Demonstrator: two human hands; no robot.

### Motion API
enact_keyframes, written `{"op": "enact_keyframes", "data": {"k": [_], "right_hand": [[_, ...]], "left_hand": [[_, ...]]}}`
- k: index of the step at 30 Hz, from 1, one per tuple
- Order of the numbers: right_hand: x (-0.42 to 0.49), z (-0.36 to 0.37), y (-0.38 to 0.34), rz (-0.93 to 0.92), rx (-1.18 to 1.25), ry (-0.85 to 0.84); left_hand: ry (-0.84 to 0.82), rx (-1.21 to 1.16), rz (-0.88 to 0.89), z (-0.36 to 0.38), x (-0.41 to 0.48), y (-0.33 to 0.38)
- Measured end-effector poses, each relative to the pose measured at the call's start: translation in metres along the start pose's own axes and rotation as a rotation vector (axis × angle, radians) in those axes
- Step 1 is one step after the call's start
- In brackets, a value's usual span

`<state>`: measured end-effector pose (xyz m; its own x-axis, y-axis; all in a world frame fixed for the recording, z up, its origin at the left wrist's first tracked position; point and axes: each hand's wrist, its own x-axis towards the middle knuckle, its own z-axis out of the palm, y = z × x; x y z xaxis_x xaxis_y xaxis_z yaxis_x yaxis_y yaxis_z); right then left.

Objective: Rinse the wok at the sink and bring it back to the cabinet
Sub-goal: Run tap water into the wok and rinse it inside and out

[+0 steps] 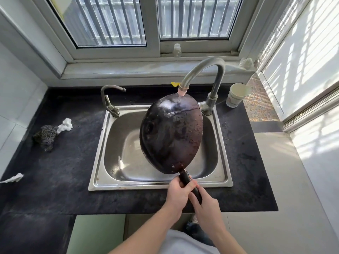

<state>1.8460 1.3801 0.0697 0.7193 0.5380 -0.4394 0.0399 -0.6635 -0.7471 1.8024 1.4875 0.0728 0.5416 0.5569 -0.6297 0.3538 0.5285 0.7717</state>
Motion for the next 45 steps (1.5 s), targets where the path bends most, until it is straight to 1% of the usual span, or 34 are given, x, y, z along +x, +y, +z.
{"op": "enact_keyframes", "data": {"k": [13,22,25,35,39,45], "right_hand": [[0.041,-0.04,0.004,-0.113,-0.002,-0.078],[0.074,-0.054,-0.005,-0.18,0.041,-0.15],[0.082,-0.051,-0.009,-0.187,0.049,-0.17],[0.082,-0.026,-0.019,-0.2,-0.009,-0.23],[0.068,-0.014,-0.022,-0.182,-0.016,-0.25],[0.044,0.002,-0.016,-0.151,-0.004,-0.207]], "left_hand": [[0.11,0.009,0.021,0.042,0.012,0.027],[0.173,0.024,0.062,0.051,0.031,0.042],[0.192,0.037,0.068,0.048,0.036,0.045],[0.252,-0.064,0.043,0.018,0.034,0.042],[0.241,-0.068,0.042,0.004,0.026,0.033],[0.188,-0.038,0.018,-0.011,0.007,0.025]]}}
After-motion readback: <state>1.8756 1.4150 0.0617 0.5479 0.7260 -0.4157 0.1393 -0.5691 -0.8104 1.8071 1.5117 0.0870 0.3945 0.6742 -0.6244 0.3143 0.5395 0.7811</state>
